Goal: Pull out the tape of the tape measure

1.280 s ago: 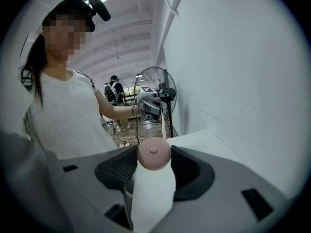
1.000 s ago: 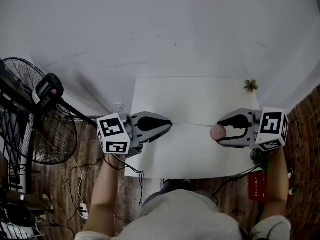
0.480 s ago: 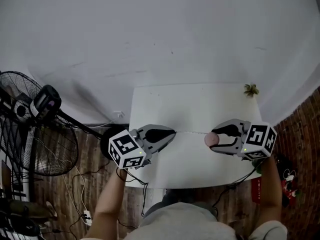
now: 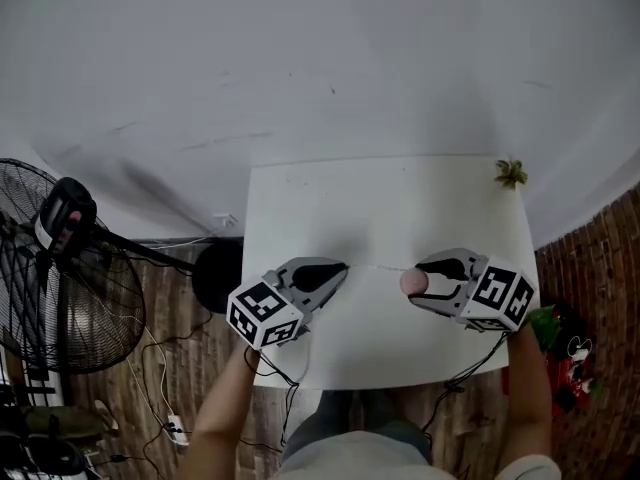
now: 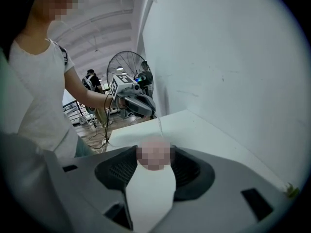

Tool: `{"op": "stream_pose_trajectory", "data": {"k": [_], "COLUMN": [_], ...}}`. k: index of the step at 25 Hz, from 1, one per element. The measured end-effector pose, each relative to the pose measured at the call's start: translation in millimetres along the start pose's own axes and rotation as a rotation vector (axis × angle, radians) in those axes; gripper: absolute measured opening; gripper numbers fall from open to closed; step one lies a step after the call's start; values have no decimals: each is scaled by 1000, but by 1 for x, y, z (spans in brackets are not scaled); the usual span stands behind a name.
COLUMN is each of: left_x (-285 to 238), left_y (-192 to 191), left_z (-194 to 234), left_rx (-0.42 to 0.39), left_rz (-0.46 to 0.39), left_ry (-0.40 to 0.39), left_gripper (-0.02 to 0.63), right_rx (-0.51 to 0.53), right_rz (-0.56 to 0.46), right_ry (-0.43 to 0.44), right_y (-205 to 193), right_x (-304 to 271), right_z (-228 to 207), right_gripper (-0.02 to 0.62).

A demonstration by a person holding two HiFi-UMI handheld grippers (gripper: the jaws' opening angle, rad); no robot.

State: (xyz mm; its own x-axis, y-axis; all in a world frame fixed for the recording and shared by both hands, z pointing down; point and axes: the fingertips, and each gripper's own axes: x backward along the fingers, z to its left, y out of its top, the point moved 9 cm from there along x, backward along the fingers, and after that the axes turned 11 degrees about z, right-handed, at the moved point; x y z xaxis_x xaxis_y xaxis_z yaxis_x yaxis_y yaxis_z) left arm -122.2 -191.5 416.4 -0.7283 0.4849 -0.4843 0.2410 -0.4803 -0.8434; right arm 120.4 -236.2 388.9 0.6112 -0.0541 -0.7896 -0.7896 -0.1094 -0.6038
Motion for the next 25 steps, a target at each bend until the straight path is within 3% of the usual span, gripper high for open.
{"op": "stream_pose_trajectory", "data": {"k": [14, 25], "left_x": [-56, -88], "left_y": [-61, -85], "left_z": [48, 59], "left_rx": [97, 138], "left_rz": [132, 313], "left_ry": [-15, 4], "left_gripper": [14, 14], "right_rx": [-75, -96], "right_rz": [72, 133], "right_ry": [68, 78], "right_y": [-44, -60], "right_x": [-86, -119], "right_z": [-35, -50], "right_gripper": [216, 216]}}
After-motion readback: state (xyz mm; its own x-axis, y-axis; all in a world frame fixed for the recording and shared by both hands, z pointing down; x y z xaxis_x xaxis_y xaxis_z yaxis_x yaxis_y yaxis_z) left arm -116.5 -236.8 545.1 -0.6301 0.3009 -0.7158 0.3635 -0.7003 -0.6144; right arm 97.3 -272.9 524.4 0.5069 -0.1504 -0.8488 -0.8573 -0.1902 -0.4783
